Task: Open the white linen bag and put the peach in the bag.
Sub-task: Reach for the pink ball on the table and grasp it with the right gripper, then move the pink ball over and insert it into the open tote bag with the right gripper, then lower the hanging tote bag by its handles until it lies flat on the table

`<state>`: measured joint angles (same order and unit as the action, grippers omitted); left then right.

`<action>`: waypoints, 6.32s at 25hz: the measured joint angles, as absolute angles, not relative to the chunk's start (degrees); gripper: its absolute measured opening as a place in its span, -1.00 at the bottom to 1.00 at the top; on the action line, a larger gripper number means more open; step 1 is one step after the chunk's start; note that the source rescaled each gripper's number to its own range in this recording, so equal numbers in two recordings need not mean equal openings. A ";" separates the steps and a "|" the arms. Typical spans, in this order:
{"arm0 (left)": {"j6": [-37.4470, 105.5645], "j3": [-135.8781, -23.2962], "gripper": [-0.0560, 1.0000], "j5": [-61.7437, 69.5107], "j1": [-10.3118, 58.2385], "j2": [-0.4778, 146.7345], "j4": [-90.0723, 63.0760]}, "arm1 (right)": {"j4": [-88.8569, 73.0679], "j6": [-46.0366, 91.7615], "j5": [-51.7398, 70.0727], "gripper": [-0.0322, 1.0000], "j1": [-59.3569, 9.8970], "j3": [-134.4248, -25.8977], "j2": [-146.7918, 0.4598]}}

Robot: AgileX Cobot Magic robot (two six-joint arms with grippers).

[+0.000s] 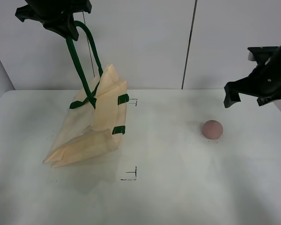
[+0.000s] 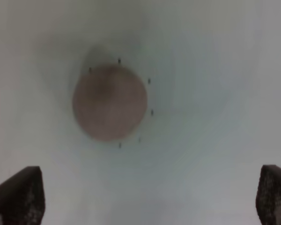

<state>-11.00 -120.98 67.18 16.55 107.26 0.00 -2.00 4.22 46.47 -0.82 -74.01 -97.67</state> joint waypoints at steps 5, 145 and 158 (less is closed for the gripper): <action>-10.94 -120.98 -0.89 67.18 16.55 107.26 0.00 | -1.93 5.70 47.89 1.00 -4.65 -83.26 -108.40; -8.26 -120.98 -0.89 67.18 16.55 103.44 1.27 | -0.55 -1.29 69.50 1.00 -2.65 -132.97 -132.95; -8.26 -120.98 -0.89 67.18 16.55 103.44 1.27 | -0.50 -1.29 69.32 1.00 -2.65 -94.99 -106.20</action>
